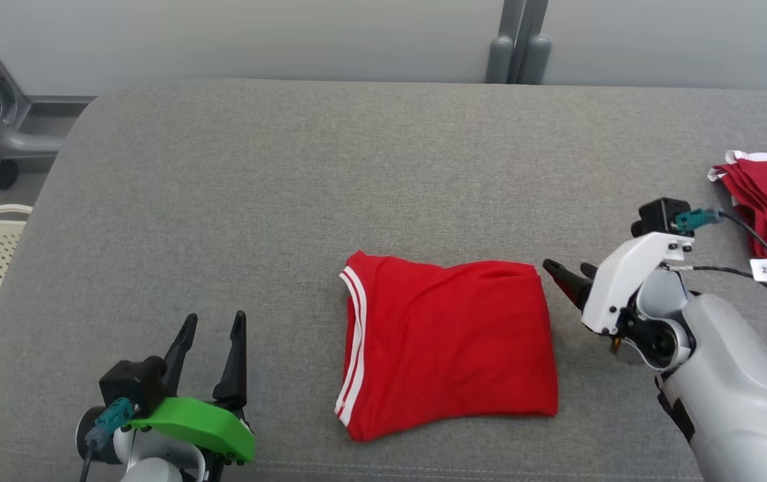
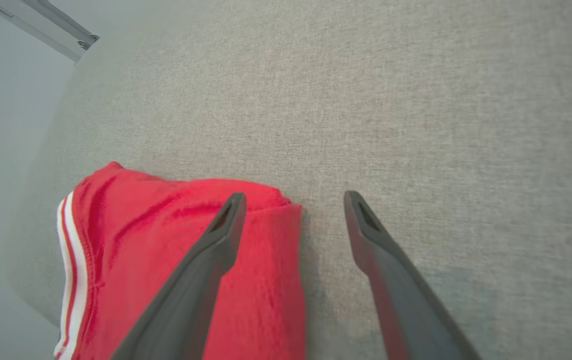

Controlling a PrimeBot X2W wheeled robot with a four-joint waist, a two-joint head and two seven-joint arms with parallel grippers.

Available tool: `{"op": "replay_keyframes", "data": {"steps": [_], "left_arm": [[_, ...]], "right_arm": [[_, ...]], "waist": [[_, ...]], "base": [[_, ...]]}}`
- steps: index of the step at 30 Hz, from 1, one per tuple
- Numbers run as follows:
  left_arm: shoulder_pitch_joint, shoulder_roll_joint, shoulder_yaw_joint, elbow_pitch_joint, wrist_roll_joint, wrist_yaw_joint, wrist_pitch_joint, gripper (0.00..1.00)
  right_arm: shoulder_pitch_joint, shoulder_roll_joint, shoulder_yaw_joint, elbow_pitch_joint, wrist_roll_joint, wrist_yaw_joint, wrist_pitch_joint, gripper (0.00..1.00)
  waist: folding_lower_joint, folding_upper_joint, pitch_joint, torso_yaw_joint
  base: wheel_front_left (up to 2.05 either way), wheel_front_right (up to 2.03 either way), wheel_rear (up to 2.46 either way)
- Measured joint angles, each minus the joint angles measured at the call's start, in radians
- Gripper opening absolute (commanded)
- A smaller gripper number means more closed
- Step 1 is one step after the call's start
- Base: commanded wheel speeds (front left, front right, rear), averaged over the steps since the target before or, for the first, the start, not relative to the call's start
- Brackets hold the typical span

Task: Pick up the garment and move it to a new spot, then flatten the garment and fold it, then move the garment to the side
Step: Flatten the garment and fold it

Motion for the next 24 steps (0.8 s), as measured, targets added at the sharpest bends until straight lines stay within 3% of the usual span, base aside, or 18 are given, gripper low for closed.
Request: {"op": "replay_keyframes", "data": {"steps": [5, 11, 16, 20, 24], "left_arm": [[0.001, 0.0, -0.001, -0.005, 0.0, 0.001, 0.0, 1.0], [0.0, -0.001, -0.007, -0.006, 0.0, 0.001, 0.0, 1.0], [-0.001, -0.001, -0.011, -0.003, -0.001, -0.001, 0.0, 1.0], [-0.004, -0.001, -0.016, 0.001, -0.001, -0.005, 0.0, 1.0], [-0.005, 0.002, -0.021, 0.002, -0.001, -0.005, 0.0, 1.0]], "right_arm": [[0.126, 0.013, -0.115, -0.164, -0.062, 0.0, 0.11, 1.0], [0.271, 0.087, -0.249, -0.417, -0.155, 0.0, 0.261, 1.0], [0.336, 0.129, -0.316, -0.552, -0.205, 0.0, 0.339, 1.0], [0.376, 0.148, -0.361, -0.612, -0.234, 0.0, 0.382, 1.0], [0.378, 0.148, -0.378, -0.579, -0.186, 0.0, 0.366, 1.0]], "waist": [[0.0, 0.0, -0.006, -0.034], [0.0, 0.0, -0.001, -0.055], [0.0, 0.0, 0.001, -0.055], [0.0, 0.0, 0.001, -0.051], [0.0, 0.0, 0.002, -0.044]], "base": [[0.0, 0.0, 0.0], [0.0, 0.0, 0.0], [0.0, 0.0, 0.0], [0.0, 0.0, 0.0], [0.0, 0.0, 0.0]]}}
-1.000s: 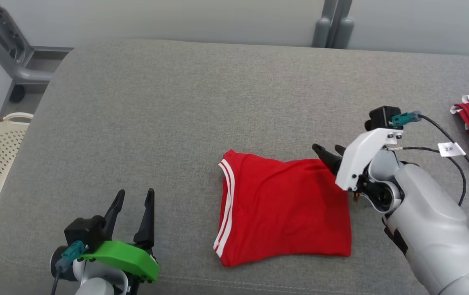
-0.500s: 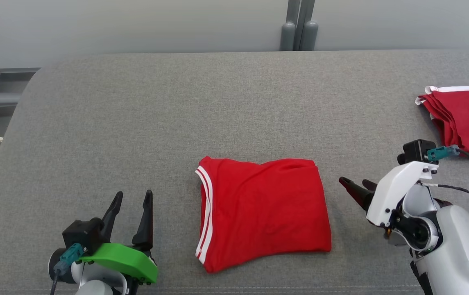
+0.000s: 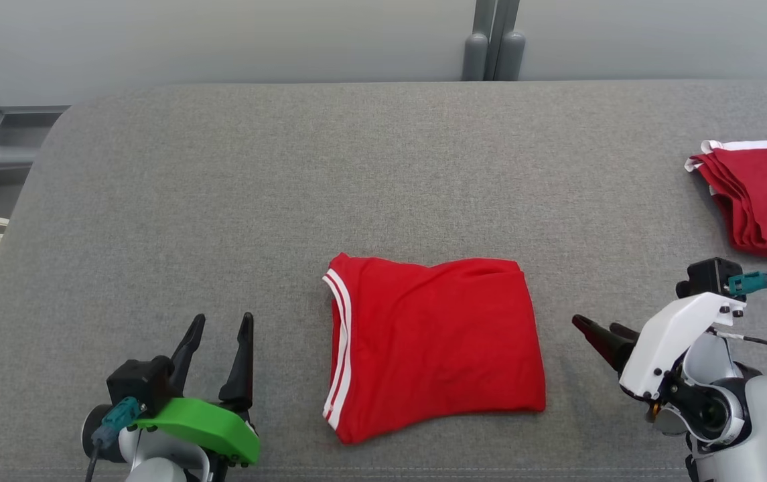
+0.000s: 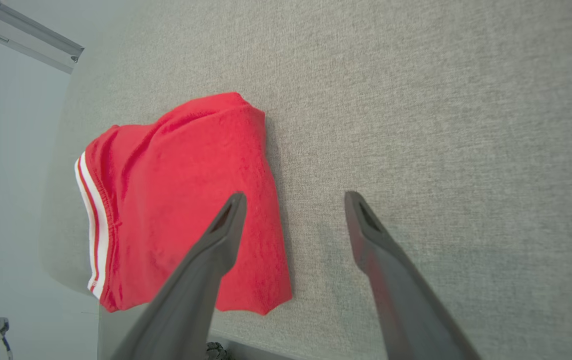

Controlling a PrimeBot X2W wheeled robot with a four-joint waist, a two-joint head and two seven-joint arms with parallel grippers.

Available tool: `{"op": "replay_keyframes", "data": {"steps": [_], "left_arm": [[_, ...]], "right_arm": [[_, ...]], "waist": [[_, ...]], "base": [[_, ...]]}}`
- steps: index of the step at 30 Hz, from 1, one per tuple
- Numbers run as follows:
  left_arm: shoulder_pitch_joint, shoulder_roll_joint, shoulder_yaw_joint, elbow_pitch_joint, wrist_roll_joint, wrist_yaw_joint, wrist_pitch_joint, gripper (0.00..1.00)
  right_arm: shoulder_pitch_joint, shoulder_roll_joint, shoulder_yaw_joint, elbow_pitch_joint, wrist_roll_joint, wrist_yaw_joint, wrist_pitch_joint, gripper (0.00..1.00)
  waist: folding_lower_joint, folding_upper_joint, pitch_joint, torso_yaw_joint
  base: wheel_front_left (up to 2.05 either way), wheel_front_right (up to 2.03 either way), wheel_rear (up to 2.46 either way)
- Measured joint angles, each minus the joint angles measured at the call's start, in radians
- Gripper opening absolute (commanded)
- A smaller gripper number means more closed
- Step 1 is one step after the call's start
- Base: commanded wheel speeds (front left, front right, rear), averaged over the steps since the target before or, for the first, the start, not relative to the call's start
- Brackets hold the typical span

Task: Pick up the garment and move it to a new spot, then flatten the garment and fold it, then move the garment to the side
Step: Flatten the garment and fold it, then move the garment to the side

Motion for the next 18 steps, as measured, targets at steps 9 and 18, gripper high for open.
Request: {"op": "replay_keyframes", "data": {"steps": [9, 18], "left_arm": [[-0.004, 0.005, -0.015, 0.0, 0.0, -0.001, 0.006, 1.0], [-0.008, 0.006, -0.025, 0.0, 0.0, -0.001, 0.007, 1.0]], "right_arm": [[-0.069, 0.001, 0.067, 0.179, 0.062, 0.0, -0.105, 1.0], [-0.131, 0.002, 0.147, 0.348, 0.1, 0.0, -0.189, 1.0]], "waist": [[0.0, 0.0, 0.011, 0.021], [0.0, 0.0, 0.025, 0.048]], "base": [[0.0, 0.0, 0.0], [0.0, 0.0, 0.0]]}}
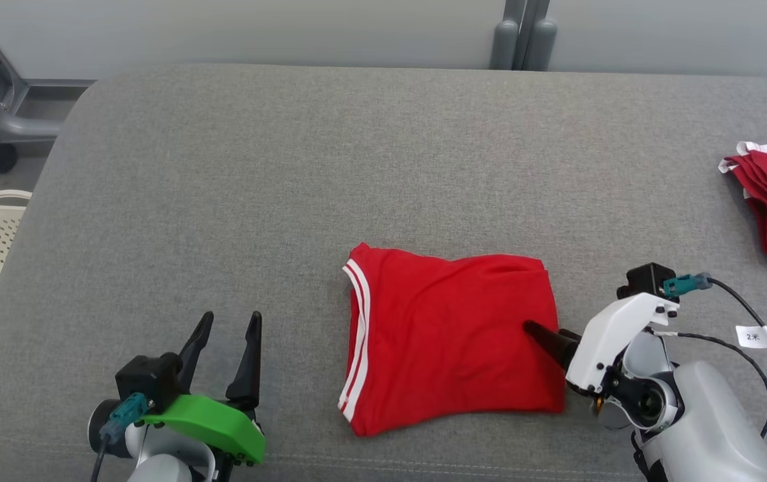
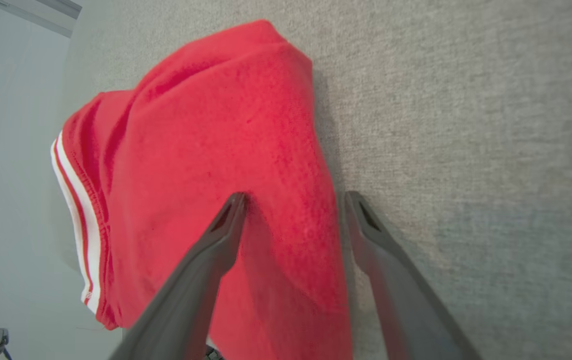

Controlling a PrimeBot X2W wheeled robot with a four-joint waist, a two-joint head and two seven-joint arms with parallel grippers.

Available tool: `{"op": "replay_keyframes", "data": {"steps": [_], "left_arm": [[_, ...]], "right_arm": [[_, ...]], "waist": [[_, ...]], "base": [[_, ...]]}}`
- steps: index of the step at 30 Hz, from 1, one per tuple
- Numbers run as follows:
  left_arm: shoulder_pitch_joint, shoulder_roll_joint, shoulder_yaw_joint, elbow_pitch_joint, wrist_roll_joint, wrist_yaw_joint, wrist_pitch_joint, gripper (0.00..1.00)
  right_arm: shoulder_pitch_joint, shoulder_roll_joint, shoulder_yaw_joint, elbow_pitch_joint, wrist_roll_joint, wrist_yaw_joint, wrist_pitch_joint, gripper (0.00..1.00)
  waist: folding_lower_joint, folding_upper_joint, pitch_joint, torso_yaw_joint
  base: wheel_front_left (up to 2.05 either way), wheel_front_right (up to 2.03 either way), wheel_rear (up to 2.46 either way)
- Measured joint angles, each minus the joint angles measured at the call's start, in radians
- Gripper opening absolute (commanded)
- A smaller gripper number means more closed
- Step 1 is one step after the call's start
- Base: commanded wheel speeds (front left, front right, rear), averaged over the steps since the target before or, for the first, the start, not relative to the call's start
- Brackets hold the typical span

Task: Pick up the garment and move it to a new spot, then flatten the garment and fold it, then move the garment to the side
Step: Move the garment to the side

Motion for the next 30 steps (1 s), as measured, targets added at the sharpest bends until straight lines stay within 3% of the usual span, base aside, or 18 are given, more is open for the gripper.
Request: {"op": "replay_keyframes", "data": {"steps": [6, 7, 8, 10, 11, 21, 30], "left_arm": [[-0.011, 0.0, -0.004, 0.0, -0.003, 0.0, 0.002, 1.0], [-0.012, -0.001, -0.004, 0.001, -0.003, 0.0, 0.002, 1.0], [-0.012, -0.001, -0.005, 0.002, -0.003, 0.0, 0.002, 1.0], [-0.013, -0.003, -0.006, 0.005, -0.006, 0.0, 0.001, 1.0], [-0.013, -0.004, -0.007, 0.006, -0.007, 0.0, 0.001, 1.0], [-0.014, -0.008, 0.0, 0.011, -0.009, 0.001, -0.002, 1.0], [-0.035, -0.008, 0.0, -0.008, 0.001, 0.003, -0.003, 1.0]], "right_arm": [[-0.055, -0.001, 0.014, 0.104, -0.01, 0.0, -0.047, 1.0], [-0.066, -0.001, 0.018, 0.121, -0.009, 0.0, -0.05, 0.9], [-0.074, -0.001, 0.02, 0.135, -0.009, 0.0, -0.054, 0.69], [-0.09, -0.002, 0.025, 0.163, -0.009, 0.0, -0.061, 0.12], [-0.098, -0.002, 0.026, 0.177, -0.012, 0.0, -0.063, 0.0], [-0.136, 0.005, -0.008, 0.22, -0.087, 0.001, -0.108, 0.0], [-0.227, 0.001, -0.065, 0.139, -0.293, 0.001, -0.057, 0.0]], "waist": [[0.0, 0.0, 0.016, 0.021], [0.0, 0.0, 0.019, 0.024], [0.0, 0.0, 0.021, 0.027], [0.0, 0.0, 0.024, 0.033], [0.0, 0.0, 0.026, 0.035], [0.0, 0.0, 0.021, 0.023], [0.0, 0.0, 0.031, -0.028]], "base": [[0.0, 0.0, 0.0], [0.0, 0.0, 0.0], [0.0, 0.0, 0.0], [0.0, 0.0, 0.0], [0.0, 0.0, 0.0], [0.0, 0.0, 0.0], [0.0, 0.0, 0.0]]}}
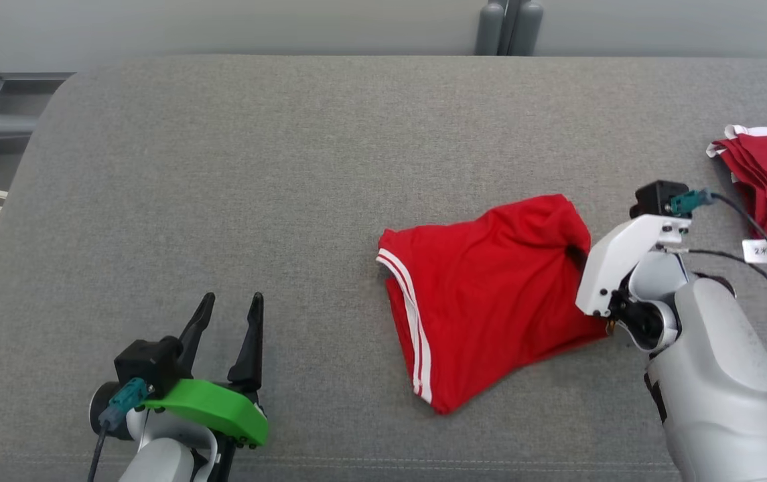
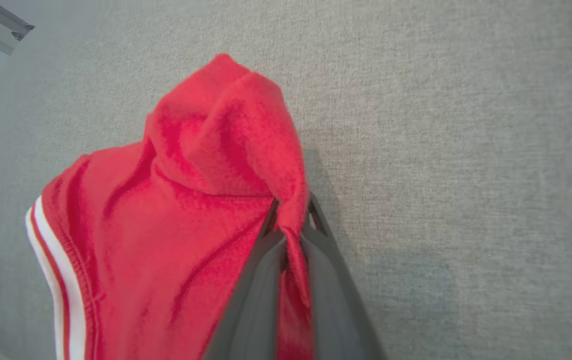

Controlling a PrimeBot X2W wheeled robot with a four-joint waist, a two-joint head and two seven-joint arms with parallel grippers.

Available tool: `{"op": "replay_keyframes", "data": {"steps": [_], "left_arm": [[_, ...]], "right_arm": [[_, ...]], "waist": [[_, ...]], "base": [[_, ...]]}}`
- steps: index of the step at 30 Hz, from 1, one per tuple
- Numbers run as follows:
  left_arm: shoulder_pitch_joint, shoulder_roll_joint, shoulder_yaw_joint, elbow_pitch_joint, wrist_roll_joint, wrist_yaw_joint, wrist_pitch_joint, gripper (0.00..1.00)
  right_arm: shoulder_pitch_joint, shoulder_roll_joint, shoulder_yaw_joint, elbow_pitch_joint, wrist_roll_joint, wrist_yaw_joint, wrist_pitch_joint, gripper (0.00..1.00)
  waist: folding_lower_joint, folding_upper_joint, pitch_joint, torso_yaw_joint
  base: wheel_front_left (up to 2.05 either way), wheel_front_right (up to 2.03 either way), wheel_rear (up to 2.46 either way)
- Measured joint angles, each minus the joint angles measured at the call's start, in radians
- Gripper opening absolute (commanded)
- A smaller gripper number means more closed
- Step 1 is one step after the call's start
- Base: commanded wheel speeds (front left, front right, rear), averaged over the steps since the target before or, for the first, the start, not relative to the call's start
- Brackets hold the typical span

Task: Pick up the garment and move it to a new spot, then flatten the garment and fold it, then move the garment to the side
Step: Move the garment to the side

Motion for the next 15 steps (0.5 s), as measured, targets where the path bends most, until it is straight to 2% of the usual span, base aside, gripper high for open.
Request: {"op": "replay_keyframes", "data": {"steps": [9, 15], "left_arm": [[-0.042, 0.001, -0.003, -0.032, 0.035, 0.001, -0.003, 1.0], [-0.094, 0.0, -0.019, -0.059, 0.059, -0.003, -0.003, 1.0]], "right_arm": [[-0.162, -0.001, 0.014, -0.079, -0.139, 0.0, 0.087, 0.0], [-0.273, -0.03, 0.035, -0.068, -0.166, 0.0, 0.109, 0.0]], "waist": [[0.0, 0.0, 0.036, -0.085], [0.0, 0.0, 0.074, -0.153]], "base": [[0.0, 0.0, 0.0], [0.0, 0.0, 0.0]]}}
